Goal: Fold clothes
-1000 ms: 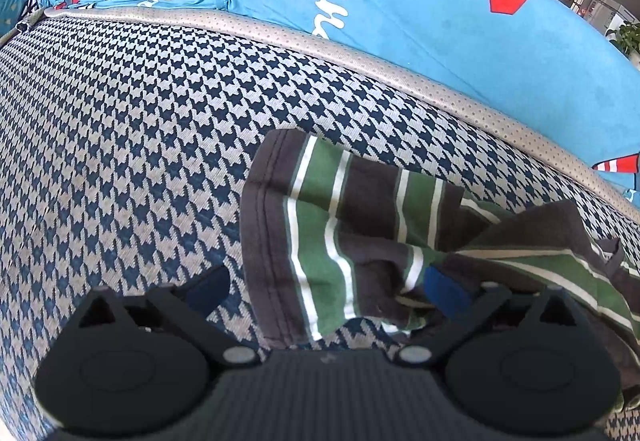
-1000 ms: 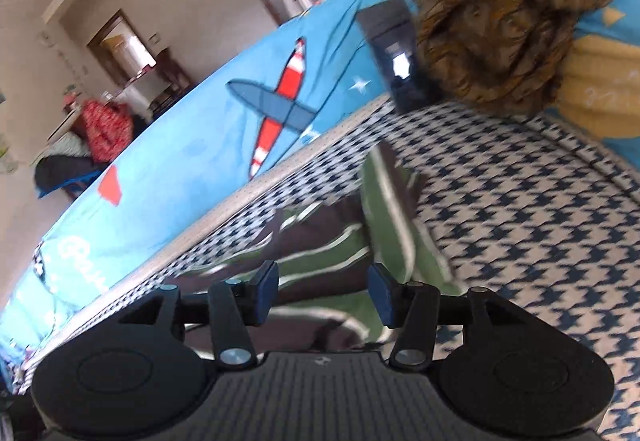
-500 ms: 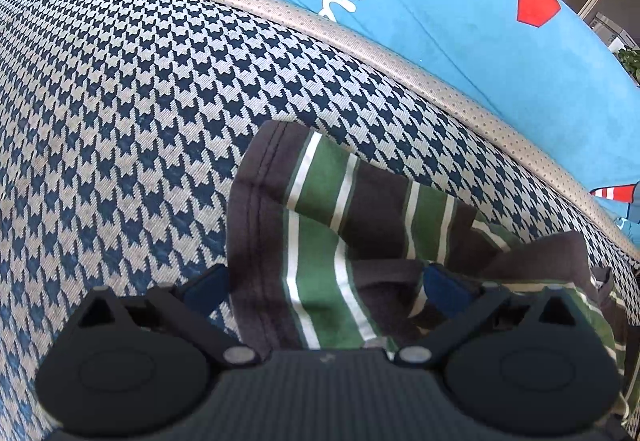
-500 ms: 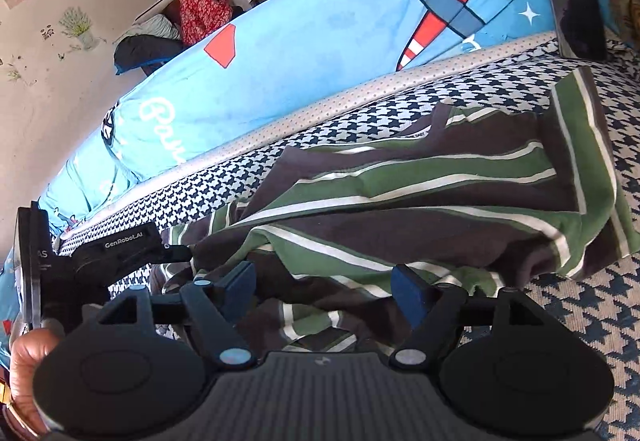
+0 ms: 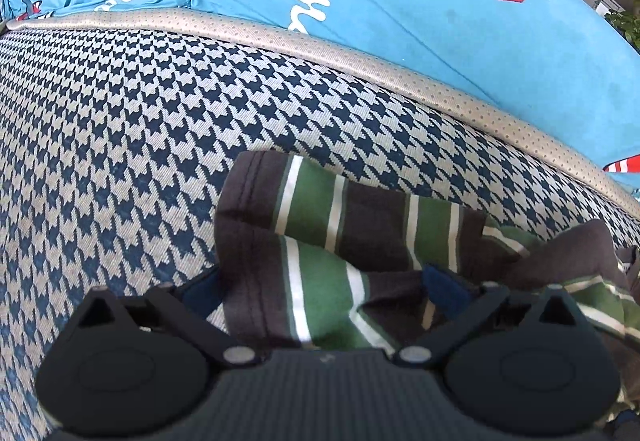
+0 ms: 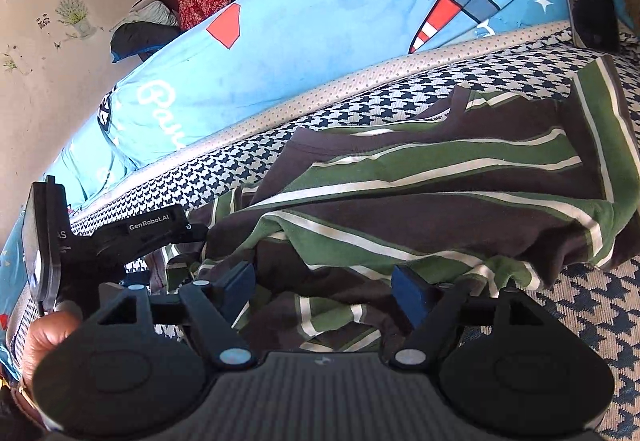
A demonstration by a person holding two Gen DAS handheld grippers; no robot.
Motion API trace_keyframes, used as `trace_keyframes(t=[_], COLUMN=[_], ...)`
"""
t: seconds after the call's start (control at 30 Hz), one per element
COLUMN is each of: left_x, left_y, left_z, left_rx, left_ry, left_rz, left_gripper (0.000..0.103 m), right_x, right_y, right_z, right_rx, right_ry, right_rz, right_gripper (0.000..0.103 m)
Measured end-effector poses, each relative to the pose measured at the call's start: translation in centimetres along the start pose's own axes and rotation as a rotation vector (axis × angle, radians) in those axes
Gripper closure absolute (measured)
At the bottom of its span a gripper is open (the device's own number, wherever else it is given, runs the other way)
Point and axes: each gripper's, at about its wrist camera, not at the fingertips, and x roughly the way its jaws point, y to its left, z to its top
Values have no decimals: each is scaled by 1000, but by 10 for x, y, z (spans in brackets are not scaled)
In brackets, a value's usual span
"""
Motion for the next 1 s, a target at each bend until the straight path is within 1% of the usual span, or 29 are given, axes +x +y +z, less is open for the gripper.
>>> trace_keyframes(t=[0.07, 0.1, 0.13, 0.17, 0.23, 0.27, 0.3, 0.33, 0.37, 0.43, 0.53, 0.7, 0.77, 0.9, 0.93, 1.0], left_x=[0, -1, -2, -2, -4, -6, -7, -10, -15, -18, -25, -37, -41, -50, -51, -51], left_y=[-2, -4, -8, -11, -13, -12, -12, -12, -11, -10, -7, 2, 8, 20, 24, 33], left_z=[0, 0, 1, 1, 1, 1, 1, -4, -13, -18, -25, -22, -18, -10, -8, -7], left_rx=[4, 21, 43, 63, 85, 92, 100, 108, 118, 126, 122, 116, 102, 75, 62, 24], left_ry=[-9, -17, -26, -36, -46, -49, -53, -60, -68, -85, -111, -179, -201, -245, -242, -207], left_rz=[-7, -9, -4, -5, -24, -34, -39, -37, -33, -33, -18, 53, 86, 154, 146, 74], left_gripper=[2, 7, 14, 19, 41, 47, 56, 62, 66, 82, 89, 94, 100, 101, 100, 99], right_x=[1, 2, 2, 3, 4, 4, 4, 4, 5, 6, 7, 10, 11, 14, 14, 16], right_y=[0, 1, 1, 1, 2, 2, 3, 3, 3, 4, 5, 9, 11, 14, 15, 16], right_z=[0, 0, 0, 0, 0, 0, 0, 0, 0, 0, 0, 0, 0, -1, -1, -1], right_rx=[4, 4, 4, 3, 1, 0, -1, -2, -3, -2, -2, -7, -11, -16, -17, -16], right_ry=[-1, 1, 2, 4, 4, 4, 3, 2, 1, 2, 3, 5, 5, 6, 6, 6], right_rz=[-2, -2, -2, -3, -4, -4, -5, -5, -7, -9, -7, 1, 6, 11, 11, 13], right_gripper=[28, 28, 28, 28, 28, 28, 28, 28, 28, 28, 28, 28, 28, 28, 28, 28])
